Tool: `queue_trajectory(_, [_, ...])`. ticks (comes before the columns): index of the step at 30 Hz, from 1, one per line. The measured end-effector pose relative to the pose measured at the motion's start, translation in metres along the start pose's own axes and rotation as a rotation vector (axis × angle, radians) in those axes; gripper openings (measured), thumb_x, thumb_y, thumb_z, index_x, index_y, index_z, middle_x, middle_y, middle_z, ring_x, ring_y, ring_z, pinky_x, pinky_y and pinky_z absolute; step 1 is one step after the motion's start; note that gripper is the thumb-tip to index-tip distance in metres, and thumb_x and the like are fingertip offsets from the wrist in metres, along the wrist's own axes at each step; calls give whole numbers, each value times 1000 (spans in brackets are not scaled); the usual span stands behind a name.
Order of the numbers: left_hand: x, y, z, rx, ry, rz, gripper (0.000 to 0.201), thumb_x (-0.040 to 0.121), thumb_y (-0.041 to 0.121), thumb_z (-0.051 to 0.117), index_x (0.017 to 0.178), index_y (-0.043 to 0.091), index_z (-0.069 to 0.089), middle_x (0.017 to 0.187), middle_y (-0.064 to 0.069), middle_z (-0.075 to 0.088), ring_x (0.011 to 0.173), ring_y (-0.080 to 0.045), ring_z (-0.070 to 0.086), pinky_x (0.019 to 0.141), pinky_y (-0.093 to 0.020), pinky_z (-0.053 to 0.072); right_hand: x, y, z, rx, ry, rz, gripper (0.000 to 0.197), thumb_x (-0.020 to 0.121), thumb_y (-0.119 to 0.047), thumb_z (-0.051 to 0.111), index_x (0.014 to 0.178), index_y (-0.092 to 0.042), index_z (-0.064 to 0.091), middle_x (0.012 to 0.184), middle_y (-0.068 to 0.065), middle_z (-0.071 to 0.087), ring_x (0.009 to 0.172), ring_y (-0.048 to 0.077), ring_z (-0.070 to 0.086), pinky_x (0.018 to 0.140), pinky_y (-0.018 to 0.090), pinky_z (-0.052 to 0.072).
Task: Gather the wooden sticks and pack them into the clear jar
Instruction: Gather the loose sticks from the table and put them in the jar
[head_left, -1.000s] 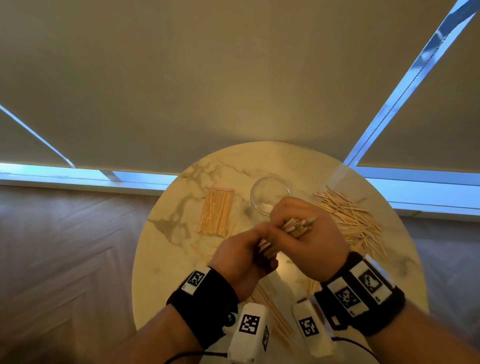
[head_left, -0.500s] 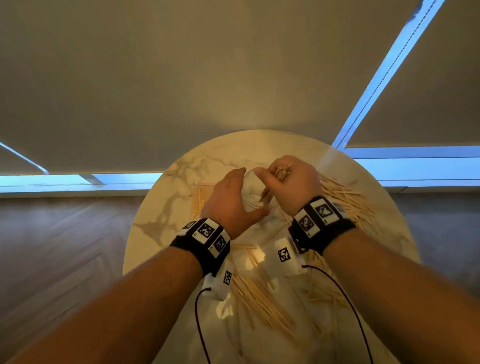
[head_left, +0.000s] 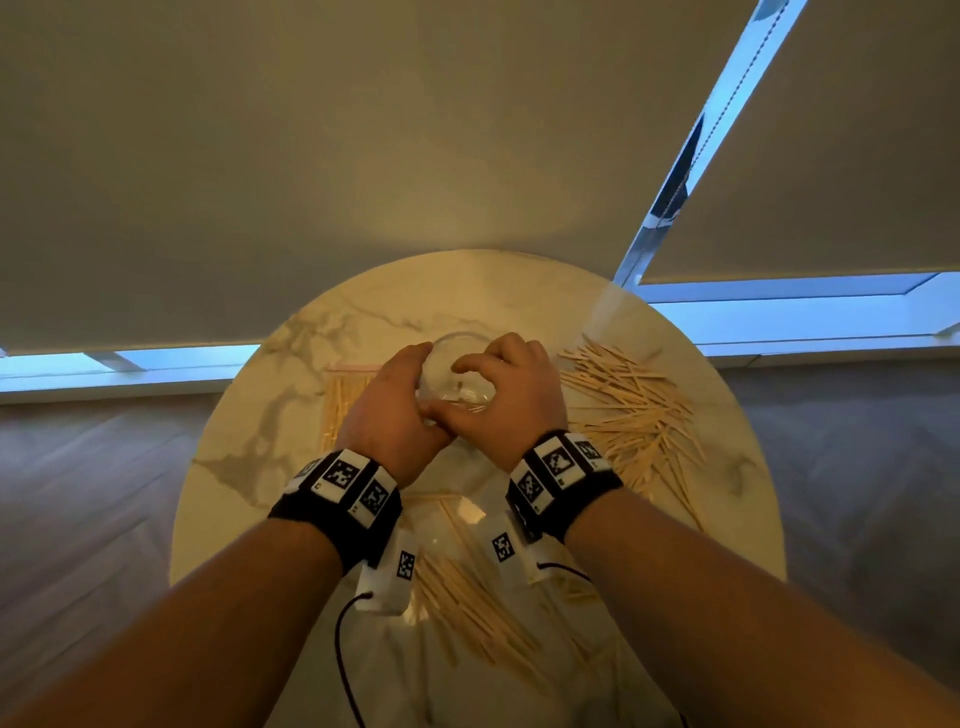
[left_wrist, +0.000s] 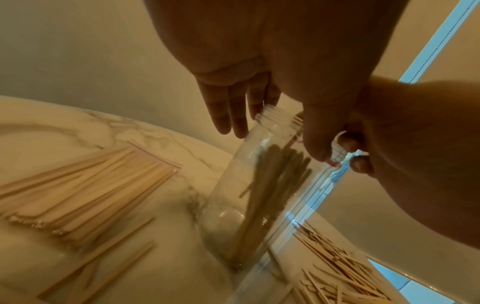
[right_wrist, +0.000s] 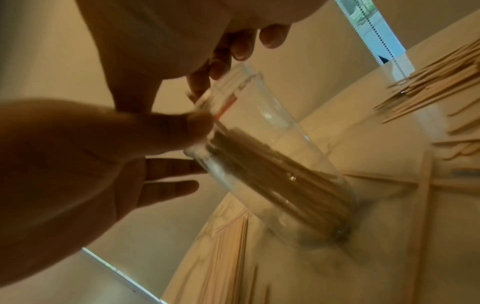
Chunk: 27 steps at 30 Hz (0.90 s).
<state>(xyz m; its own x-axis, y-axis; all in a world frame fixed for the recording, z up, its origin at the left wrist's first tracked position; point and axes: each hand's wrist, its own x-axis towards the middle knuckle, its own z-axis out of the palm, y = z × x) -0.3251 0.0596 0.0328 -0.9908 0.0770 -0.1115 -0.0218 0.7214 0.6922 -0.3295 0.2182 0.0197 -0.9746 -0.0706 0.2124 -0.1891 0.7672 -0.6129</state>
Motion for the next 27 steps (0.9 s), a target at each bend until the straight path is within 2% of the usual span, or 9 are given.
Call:
queue_trajectory(3, [-9, 2, 4, -72, 48, -13, 83, 77, 34, 85, 148, 25, 45, 145, 4, 56, 125, -17, 59, 94, -30, 48, -11, 16, -20, 73, -68, 25, 66, 69, -78, 67, 115, -32, 72, 102, -12, 50, 102, 14, 49, 91, 30, 42])
queue_trajectory(6, [-30, -8, 16, -104, 158, -144, 94, 72, 41, 89, 150, 21, 41, 145, 2, 50, 120, -17, 58, 98, -40, 55, -20, 51, -42, 100, -34, 126, 36, 82, -54, 73, 108, -30, 71, 104, -11, 54, 99, 13, 55, 89, 31, 47])
queue_trajectory(9, [-60, -13, 33, -105, 206, -238, 69, 75, 36, 87, 132, 20, 51, 121, 4, 51, 105, -16, 59, 89, -40, 57, -17, 109, -60, -24, -115, 321, 23, 86, -38, 73, 107, -30, 71, 117, -7, 59, 110, 18, 59, 95, 35, 50])
queue_trajectory(12, [-86, -9, 53, 30, 9, -174, 43, 82, 39, 79, 117, 32, 56, 109, 12, 55, 98, -10, 58, 84, -30, 52, 1, 170, -72, -239, -245, 444, 42, 87, -36, 72, 127, -25, 65, 139, 2, 53, 128, 28, 52, 105, 41, 46])
queue_trajectory(16, [-102, 0, 81, 98, -220, -49, 30, 85, 43, 72, 110, 42, 56, 105, 26, 51, 98, 3, 54, 85, -16, 46, 31, 212, -70, -372, -418, 402, 76, 87, -39, 70, 152, -18, 39, 156, 10, 39, 141, 35, 39, 115, 46, 38])
queue_trajectory(18, [-102, 5, 92, 102, -257, -38, 29, 85, 44, 71, 110, 43, 56, 107, 26, 51, 98, 7, 52, 83, -11, 42, 39, 221, -62, -436, -507, 347, 82, 88, -44, 69, 155, -19, 30, 156, 9, 39, 141, 34, 39, 113, 48, 41])
queue_trajectory(20, [-101, 9, 101, 129, -280, -49, 31, 86, 46, 70, 114, 42, 56, 114, 27, 50, 102, 7, 51, 84, -9, 39, 40, 224, -56, -532, -538, 295, 79, 88, -47, 67, 153, -21, 30, 150, 8, 44, 134, 34, 45, 106, 48, 46])
queue_trajectory(23, [-98, 12, 113, 156, -323, -57, 37, 86, 50, 67, 119, 42, 55, 123, 26, 48, 114, 1, 51, 92, -17, 42, 32, 225, -51, -582, -492, 200, 57, 91, -42, 64, 140, -19, 46, 134, 9, 54, 120, 33, 52, 97, 45, 49])
queue_trajectory(27, [-97, 17, 125, 186, -380, -70, 38, 86, 52, 63, 122, 40, 54, 129, 22, 49, 121, -3, 51, 98, -22, 44, 21, 220, -44, -567, -489, 164, 33, 97, -22, 51, 128, -18, 58, 124, 8, 60, 114, 30, 53, 95, 44, 49])
